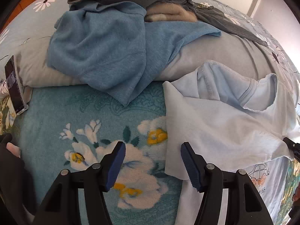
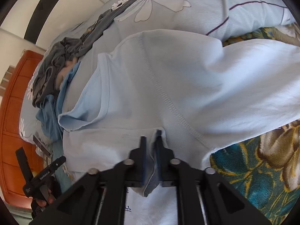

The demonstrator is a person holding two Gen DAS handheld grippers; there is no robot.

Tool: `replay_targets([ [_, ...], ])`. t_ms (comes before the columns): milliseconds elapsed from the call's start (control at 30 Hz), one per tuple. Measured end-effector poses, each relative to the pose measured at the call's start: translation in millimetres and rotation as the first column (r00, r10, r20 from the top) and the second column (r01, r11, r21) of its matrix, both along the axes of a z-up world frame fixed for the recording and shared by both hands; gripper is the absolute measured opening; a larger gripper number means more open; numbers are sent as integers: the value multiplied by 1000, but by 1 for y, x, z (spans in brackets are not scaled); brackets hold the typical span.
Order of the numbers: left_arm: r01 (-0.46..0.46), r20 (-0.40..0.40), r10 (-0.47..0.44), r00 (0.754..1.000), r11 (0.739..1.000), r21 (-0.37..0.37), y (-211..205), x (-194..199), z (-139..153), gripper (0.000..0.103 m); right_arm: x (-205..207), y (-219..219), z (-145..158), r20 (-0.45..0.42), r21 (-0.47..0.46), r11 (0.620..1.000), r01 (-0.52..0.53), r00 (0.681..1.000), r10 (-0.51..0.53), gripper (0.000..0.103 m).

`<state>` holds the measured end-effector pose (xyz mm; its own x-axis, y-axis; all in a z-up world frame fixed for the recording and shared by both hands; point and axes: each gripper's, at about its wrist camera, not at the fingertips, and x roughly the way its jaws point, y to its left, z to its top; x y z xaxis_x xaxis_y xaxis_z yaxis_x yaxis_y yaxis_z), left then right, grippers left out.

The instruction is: Fold clothes

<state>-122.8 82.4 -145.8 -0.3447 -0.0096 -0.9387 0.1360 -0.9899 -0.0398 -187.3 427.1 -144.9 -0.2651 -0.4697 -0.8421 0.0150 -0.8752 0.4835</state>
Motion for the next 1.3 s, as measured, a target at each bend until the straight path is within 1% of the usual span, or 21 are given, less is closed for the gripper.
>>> replay_targets([
  [67, -2, -5, 2, 1000, 1000, 11, -2, -1, 1, 66, -1, -5, 13, -51, 46, 998, -32, 998, 34, 1],
  [200, 4, -9, -3, 1000, 1000, 21, -2, -6, 2, 66, -14, -4, 62, -211, 122, 991, -50, 975, 75, 1],
  [300, 0, 5, 0, 1000, 1000, 22, -3, -10, -3, 66, -27, -3, 81, -268, 200, 978, -54, 957, 108, 1],
  [333, -2, 14, 1, 1000, 1000, 21, -3, -11, -5, 66, -31, 0, 79, -263, 208, 977, -52, 959, 107, 1],
  [433, -14, 17, 14, 1000, 999, 35, -5, -11, -8, 66, -38, 7, 53, -187, 233, 972, -38, 979, 83, 1],
  [500, -20, -13, 21, 1000, 996, 83, -9, -12, -3, 66, -39, 12, 32, -130, 247, 969, -33, 989, 67, 1],
  [567, 1, -21, 2, 1000, 989, 149, -13, -22, -1, 66, -37, 16, 21, -111, 238, 971, -25, 992, 52, 2],
  [633, 1, -30, 7, 1000, 972, 236, -21, -35, 0, 66, -35, 21, 15, -99, 218, 976, -11, 995, 33, 2],
  [700, 5, -39, 10, 999, 937, 349, -29, -50, -2, 66, -33, 25, 17, -101, 223, 975, 15, 995, 8, 4],
  [733, 19, -41, -3, 999, 925, 379, -32, -58, -5, 66, -31, 28, 19, -107, 230, 973, 29, 994, -4, 10],
  [767, 34, -44, -17, 999, 913, 406, -34, -65, -8, 66, -29, 30, 23, -116, 236, 971, 45, 993, -18, 21],
  [800, 49, -47, -32, 998, 900, 433, -36, -72, -12, 65, -27, 33, 26, -125, 241, 969, 60, 992, -30, 25],
  [833, 65, -49, -48, 998, 886, 460, -36, -77, -15, 63, -24, 36, 30, -134, 234, 970, 70, 990, -39, 27],
  [933, 70, -35, -61, 998, 826, 560, -39, -90, -31, 62, -14, 41, 40, -158, 225, 971, 86, 986, -51, 28],
  [1000, 61, -28, -55, 998, 799, 598, -44, -95, -38, 47, -8, 40, 45, -169, 223, 972, 78, 985, -40, 28],
  [1033, 58, -27, -53, 998, 780, 623, -46, -98, -40, 43, -6, 38, 48, -177, 223, 972, 68, 984, -28, 28],
  [1100, 49, -23, -46, 999, 742, 669, -56, -108, -42, 30, -7, 31, 50, -181, 246, 969, 38, 984, 7, 32],
  [1133, 43, -20, -41, 999, 726, 687, -56, -112, -44, 27, -10, 28, 47, -171, 254, 967, 26, 985, 18, 35],
  [1167, 47, -24, -43, 999, 734, 677, -55, -114, -43, 20, -14, 28, 42, -157, 244, 970, 16, 987, 24, 35],
  [1200, 53, -29, -45, 999, 746, 664, -53, -115, -42, 7, -15, 29, 37, -146, 225, 974, 12, 989, 22, 35],
  [1300, 93, -77, -58, 995, 781, 618, -49, -118, -26, 6, -25, 30, 24, -113, 210, 977, 24, 994, 0, 35],
])
